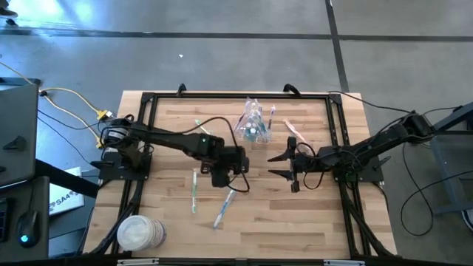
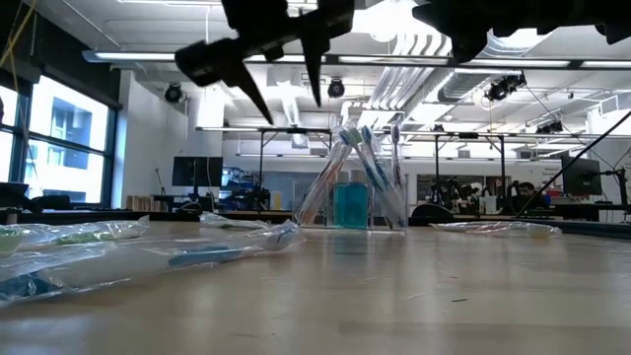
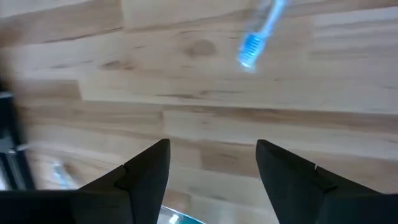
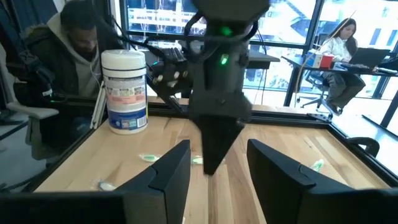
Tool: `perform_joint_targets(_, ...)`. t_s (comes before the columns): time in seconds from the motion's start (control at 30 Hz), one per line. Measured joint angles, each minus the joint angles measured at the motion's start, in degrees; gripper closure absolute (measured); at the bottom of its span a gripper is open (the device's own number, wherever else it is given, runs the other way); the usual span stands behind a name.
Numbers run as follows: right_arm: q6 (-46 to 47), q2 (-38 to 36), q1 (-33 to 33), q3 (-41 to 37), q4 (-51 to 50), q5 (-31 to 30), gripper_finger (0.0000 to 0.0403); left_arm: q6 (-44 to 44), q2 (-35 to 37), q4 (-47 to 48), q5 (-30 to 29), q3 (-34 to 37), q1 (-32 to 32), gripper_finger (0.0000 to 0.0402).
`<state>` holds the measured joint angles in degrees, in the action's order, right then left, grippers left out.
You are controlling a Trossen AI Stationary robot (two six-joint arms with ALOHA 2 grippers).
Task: Pick & Place toothbrushing station
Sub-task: Put the blue toothbrush into the transparent organizer
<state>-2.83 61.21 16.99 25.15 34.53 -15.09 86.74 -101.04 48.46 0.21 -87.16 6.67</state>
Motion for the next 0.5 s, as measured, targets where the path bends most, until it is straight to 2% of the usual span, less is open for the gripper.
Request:
perform_joint_targets(0.17, -0.01, 0.02, 0.00, 0.00, -0.09, -0.02, 0.0251, -2.62, -1.10, 3.62, 0.66, -1.06, 2.79, 0.0167)
perform_joint_targets(0.5, 0.19, 0.02, 0.00, 0.00, 0.87, 0.00, 0.0251, -2.66, -11.14, 2.91, -1.86, -0.97, 7.89, 0.0167)
